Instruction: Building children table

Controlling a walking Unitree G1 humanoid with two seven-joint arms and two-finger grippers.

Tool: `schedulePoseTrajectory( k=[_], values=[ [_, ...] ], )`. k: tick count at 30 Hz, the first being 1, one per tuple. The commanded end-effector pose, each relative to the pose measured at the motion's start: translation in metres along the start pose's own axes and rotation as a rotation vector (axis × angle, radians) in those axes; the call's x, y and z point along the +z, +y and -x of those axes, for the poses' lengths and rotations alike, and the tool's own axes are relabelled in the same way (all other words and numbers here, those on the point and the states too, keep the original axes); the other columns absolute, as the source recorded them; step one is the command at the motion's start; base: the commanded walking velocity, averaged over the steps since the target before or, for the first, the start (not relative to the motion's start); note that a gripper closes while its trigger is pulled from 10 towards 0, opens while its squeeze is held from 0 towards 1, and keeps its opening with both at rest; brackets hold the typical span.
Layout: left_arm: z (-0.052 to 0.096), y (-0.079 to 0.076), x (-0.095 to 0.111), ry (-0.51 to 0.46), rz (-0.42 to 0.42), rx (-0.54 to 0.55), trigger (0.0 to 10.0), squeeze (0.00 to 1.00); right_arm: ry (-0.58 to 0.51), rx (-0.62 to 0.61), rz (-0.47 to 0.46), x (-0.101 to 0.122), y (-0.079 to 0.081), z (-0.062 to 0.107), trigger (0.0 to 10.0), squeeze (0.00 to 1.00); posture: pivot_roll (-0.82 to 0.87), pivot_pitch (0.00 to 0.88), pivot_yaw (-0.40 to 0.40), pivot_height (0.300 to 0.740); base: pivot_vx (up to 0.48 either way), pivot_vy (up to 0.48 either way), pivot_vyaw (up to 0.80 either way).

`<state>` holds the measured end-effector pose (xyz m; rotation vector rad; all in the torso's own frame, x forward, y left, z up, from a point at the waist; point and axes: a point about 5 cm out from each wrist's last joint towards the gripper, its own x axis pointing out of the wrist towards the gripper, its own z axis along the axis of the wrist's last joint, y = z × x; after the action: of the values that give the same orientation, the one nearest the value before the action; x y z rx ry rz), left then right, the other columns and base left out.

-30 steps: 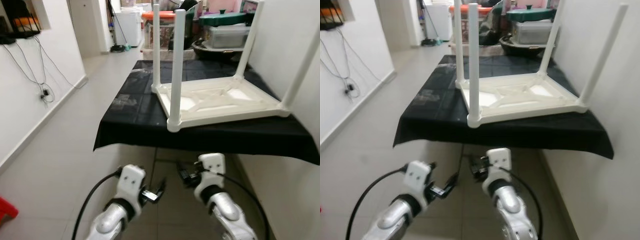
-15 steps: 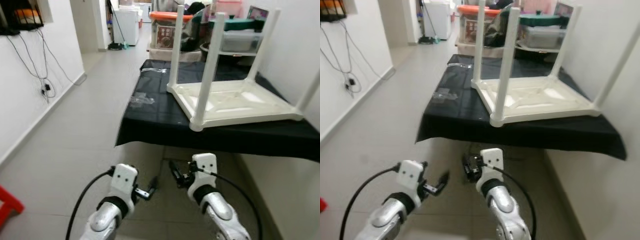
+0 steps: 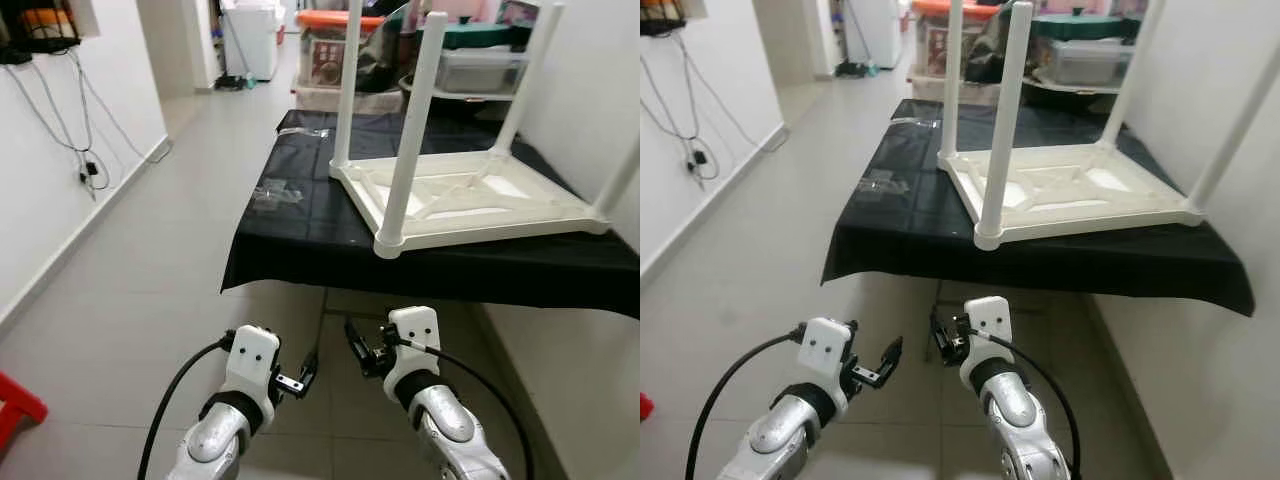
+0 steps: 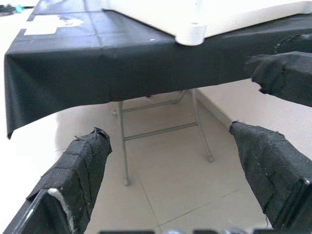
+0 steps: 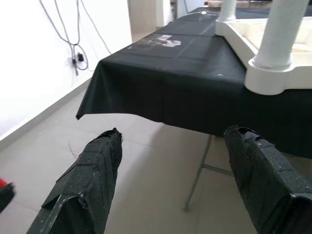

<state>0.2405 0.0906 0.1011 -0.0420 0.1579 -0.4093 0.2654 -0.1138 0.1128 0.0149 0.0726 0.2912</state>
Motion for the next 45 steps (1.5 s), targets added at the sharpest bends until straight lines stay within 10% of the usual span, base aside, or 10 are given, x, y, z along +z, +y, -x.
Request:
schedulePoseTrajectory(
  k=[1,45],
  values=[
    [0.001,0.002,0.0,0.005,-0.017,0.01,10.0,0.0,0.013,0.007,-0.01,-0.001,0.001,0.0,10.0,0.0,0.03,0.0,-0.04,0.74,0.0,0.0,0.0],
    [0.0,0.001,-0.002,0.004,-0.008,-0.009,10.0,0.0,-0.012,0.149,0.075,0.001,0.019,0.0,10.0,0.0,0.03,0.0,-0.036,0.74,0.266,0.0,0.04]
  ],
)
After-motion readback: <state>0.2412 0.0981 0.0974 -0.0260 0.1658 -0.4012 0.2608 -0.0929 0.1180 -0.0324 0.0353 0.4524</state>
